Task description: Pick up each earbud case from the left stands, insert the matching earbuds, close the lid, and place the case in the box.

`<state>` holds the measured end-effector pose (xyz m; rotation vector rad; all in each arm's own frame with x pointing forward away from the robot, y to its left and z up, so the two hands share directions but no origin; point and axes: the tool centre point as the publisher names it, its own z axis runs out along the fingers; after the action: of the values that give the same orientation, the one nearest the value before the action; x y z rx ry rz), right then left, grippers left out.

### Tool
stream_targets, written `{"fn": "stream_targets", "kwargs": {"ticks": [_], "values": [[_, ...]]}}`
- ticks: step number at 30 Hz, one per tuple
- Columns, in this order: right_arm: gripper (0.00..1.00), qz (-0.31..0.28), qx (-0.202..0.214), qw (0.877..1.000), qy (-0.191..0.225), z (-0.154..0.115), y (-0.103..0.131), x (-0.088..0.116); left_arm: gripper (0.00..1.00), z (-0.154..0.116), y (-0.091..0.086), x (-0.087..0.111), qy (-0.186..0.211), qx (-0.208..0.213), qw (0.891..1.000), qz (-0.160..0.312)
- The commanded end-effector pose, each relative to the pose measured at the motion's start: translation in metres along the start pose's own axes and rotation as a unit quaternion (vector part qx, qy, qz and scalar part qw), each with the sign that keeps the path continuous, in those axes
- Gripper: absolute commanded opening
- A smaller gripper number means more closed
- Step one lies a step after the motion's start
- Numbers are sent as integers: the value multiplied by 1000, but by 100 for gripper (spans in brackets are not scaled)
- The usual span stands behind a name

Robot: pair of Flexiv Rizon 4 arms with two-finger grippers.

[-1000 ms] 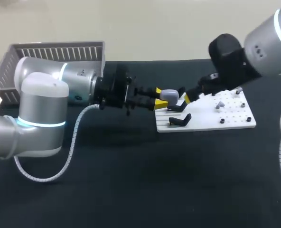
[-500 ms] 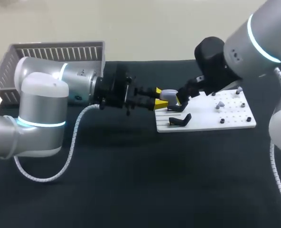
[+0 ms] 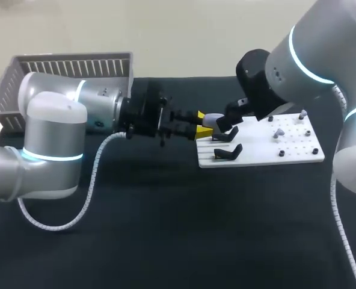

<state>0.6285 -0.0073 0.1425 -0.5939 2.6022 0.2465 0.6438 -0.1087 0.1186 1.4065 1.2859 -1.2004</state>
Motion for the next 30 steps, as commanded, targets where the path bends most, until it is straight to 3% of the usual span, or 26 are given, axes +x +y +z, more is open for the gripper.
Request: {"fn": "stream_targets", "kwargs": {"ticks": [1,30], "values": [[100,1,9,1000,-3,4,2,-1,0,0,0,1,-2,-1,1000,1],[100,21,16,999,-26,5,-10,-9,0,0,0,1,-2,-1,1000,1]]}}
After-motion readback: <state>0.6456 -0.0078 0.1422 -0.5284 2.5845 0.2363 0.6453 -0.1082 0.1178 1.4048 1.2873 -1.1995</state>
